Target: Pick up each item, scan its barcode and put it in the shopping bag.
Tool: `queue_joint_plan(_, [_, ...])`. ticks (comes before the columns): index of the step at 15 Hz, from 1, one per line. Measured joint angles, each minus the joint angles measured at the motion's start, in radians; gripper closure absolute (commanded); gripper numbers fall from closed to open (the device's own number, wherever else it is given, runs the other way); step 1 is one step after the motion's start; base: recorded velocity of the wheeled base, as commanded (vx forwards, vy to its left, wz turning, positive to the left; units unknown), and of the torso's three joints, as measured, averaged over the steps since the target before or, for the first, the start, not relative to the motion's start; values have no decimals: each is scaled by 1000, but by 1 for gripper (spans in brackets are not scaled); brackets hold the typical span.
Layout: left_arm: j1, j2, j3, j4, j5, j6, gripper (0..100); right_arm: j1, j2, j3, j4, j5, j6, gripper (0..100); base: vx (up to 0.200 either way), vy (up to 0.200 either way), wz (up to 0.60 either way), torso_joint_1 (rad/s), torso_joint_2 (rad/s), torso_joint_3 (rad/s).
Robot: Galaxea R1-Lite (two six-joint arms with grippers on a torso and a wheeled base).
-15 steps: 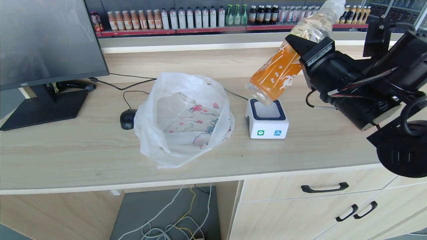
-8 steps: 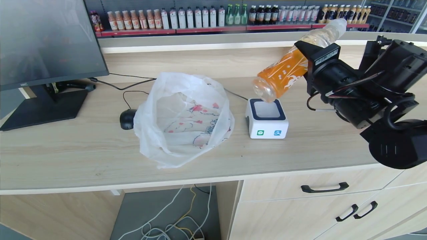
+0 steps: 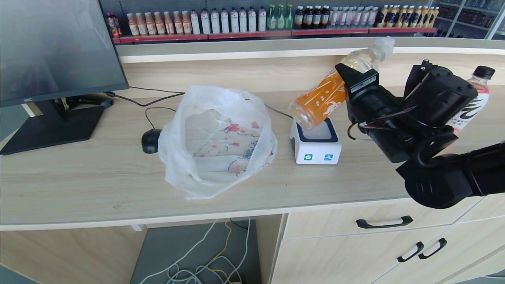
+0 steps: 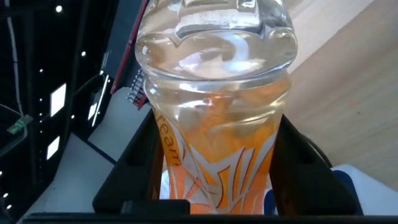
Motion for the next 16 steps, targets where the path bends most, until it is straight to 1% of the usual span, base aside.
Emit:
queue_joint_plan(3, [0,0,0,0,0,0,0,7,7,5,2,-4,29,100,0,0,0,0,0,0])
queue_joint_plan(6, [0,0,0,0,0,0,0,-17,7,3,4,-1,88,100,0,0,0,0,0,0])
queue_joint_plan(8, [0,0,0,0,0,0,0,-23,-3,12,17,-4,147,100,0,0,0,0,0,0])
queue_joint_plan(11, [0,0,0,0,0,0,0,-3,-20,49,39,-6,250,100,0,0,0,0,0,0])
queue_joint_plan(13, [0,0,0,0,0,0,0,3,-21,59,40,-7,290,100,0,0,0,0,0,0])
queue_joint_plan(15, [0,0,0,0,0,0,0,4,-22,55,41,-9,371,100,0,0,0,0,0,0])
queue_joint_plan(16, [0,0,0,0,0,0,0,5,-21,50,38,-9,387,100,0,0,0,0,0,0])
